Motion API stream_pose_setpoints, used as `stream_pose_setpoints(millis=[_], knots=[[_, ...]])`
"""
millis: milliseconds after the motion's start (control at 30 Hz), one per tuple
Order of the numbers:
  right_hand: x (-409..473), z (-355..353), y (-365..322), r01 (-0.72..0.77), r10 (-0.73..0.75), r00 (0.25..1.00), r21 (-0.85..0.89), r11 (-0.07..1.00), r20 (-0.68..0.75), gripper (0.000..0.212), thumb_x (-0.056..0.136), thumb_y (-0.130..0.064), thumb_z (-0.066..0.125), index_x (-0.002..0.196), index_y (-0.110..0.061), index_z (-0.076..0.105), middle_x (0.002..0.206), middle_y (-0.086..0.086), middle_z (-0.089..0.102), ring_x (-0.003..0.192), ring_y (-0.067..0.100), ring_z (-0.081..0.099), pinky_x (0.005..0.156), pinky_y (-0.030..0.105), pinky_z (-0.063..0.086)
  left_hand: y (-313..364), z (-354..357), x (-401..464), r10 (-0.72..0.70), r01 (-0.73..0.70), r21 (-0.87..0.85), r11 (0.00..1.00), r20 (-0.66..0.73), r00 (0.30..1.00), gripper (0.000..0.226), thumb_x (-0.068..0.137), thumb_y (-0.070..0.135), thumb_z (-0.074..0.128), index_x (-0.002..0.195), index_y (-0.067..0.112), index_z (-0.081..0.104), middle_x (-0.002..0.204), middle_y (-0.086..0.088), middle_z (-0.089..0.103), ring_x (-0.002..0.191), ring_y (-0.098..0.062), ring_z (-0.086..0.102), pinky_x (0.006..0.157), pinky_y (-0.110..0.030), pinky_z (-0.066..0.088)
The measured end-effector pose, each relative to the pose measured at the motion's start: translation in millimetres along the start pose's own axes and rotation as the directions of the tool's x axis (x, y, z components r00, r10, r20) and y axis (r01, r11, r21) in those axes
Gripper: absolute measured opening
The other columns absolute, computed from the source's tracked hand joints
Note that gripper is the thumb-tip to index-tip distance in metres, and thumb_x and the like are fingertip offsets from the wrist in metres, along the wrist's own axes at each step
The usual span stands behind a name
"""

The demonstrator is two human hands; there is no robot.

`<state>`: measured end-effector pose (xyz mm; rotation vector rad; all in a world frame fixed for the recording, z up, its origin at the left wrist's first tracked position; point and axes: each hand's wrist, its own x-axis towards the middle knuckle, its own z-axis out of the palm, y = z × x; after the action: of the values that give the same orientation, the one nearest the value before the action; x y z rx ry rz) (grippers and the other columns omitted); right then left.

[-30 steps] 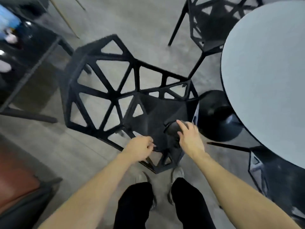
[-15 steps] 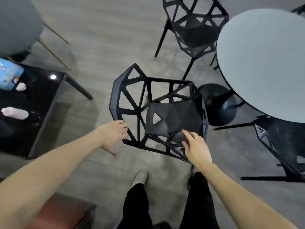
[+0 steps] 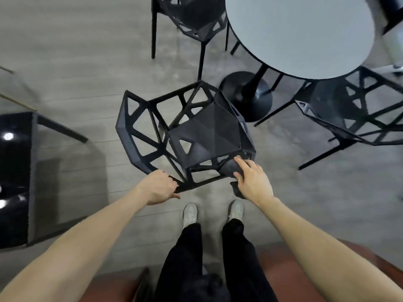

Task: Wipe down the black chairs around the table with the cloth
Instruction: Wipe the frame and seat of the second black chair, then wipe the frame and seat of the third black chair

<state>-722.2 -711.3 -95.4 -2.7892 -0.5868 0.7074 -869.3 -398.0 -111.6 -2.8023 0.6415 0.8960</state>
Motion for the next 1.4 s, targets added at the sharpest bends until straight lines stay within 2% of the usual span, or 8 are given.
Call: stream_pose_setpoints(millis=[233,600,767,867,967,1100,1233,1400], knots=[[-39.4,-8.5,41.9,-0.128,0.137,0.985,0.085,0.988,-0.107,0.054,0.105,-0.036,0.057,0.157,-0.028,0.045,0.143,0.005,0.058,0.123,0.038,0.055,0.101,0.049,0.052,18.4,-32.9,35.4,-0.063,0.065,0.039,0.997,-0.048,0.997,0.067,0.108,0.071,0.028,0.1,0.02,0.07,0.101,-0.003,0.079,0.094,-0.031,0.075,0.072,-0.038,0.047],[-91.8,-49.1,92.5,-0.221,0.276,0.944,0.274,0.936,-0.18,0.063,0.104,-0.041,0.061,0.161,-0.032,0.037,0.149,-0.001,0.057,0.134,0.03,0.054,0.107,0.043,0.046,30.8,-81.0,113.8,-0.28,0.275,-0.064,0.959,-0.09,0.956,0.063,0.106,0.072,0.035,0.098,0.021,0.072,0.101,-0.005,0.077,0.096,-0.03,0.074,0.079,-0.038,0.056],[-97.6,-68.5,124.2,-0.217,0.321,0.924,0.404,0.889,-0.208,0.049,0.097,-0.044,0.069,0.14,-0.031,0.05,0.133,-0.007,0.06,0.118,0.027,0.063,0.097,0.039,0.051,14.2,-110.0,150.1,-0.353,0.357,0.079,0.931,-0.056,0.934,0.067,0.108,0.07,0.028,0.114,0.023,0.075,0.118,-0.006,0.076,0.115,-0.029,0.068,0.099,-0.042,0.046],[-97.6,-83.1,142.6,-0.179,0.299,0.931,0.453,0.873,-0.207,0.045,0.098,-0.047,0.069,0.139,-0.035,0.051,0.132,-0.008,0.049,0.108,0.024,0.06,0.092,0.037,0.05,28.8,-153.3,175.7,-0.471,0.471,0.062,0.88,-0.013,0.882,0.05,0.104,0.052,0.053,0.137,0.016,0.062,0.14,-0.011,0.062,0.134,-0.032,0.055,0.113,-0.046,0.04],[-92.3,-100.5,169.3,-0.159,0.27,0.949,0.488,0.858,-0.165,0.042,0.1,-0.048,0.067,0.139,-0.041,0.051,0.13,-0.006,0.046,0.109,0.025,0.059,0.094,0.038,0.05,81.6,-212.3,198.6,-0.25,0.215,-0.231,0.949,-0.136,0.959,0.069,0.088,0.056,0.072,0.144,0.019,0.056,0.144,-0.006,0.057,0.137,-0.029,0.052,0.116,-0.045,0.04],[-89.2,-130.7,209.2,-0.1,0.213,0.968,0.574,0.813,-0.132,0.039,0.094,-0.041,0.077,0.128,-0.046,0.058,0.125,-0.011,0.049,0.112,0.017,0.057,0.097,0.034,0.049,171.8,-291.3,217.7,-0.04,0.041,-0.855,0.517,0.024,0.999,0.106,0.077,0.052,0.093,0.163,0.024,0.038,0.159,0.01,0.051,0.143,-0.009,0.05,0.116,-0.032,0.043],[-90.2,-162.6,251.0,0.056,0.07,0.977,0.564,0.824,-0.199,0.058,0.081,-0.023,0.09,0.128,-0.041,0.062,0.136,-0.014,0.046,0.122,0.01,0.052,0.1,0.02,0.043,217.7,-331.3,248.0,0.078,0.062,-0.996,0.058,0.067,0.995,0.058,0.084,0.012,0.092,0.137,0.012,0.066,0.124,-0.002,0.08,0.12,-0.02,0.074,0.102,-0.035,0.06],[-76.5,-187.9,300.5,0.059,0.059,0.978,0.531,0.845,-0.202,0.084,0.079,-0.021,0.086,0.148,-0.044,0.044,0.144,-0.014,0.042,0.125,0.015,0.056,0.105,0.032,0.052,241.7,-360.9,288.4,-0.092,-0.047,-0.992,0.117,-0.058,0.994,0.037,0.089,0.022,0.088,0.123,0.019,0.072,0.109,-0.002,0.082,0.102,-0.024,0.08,0.084,-0.046,0.067]])
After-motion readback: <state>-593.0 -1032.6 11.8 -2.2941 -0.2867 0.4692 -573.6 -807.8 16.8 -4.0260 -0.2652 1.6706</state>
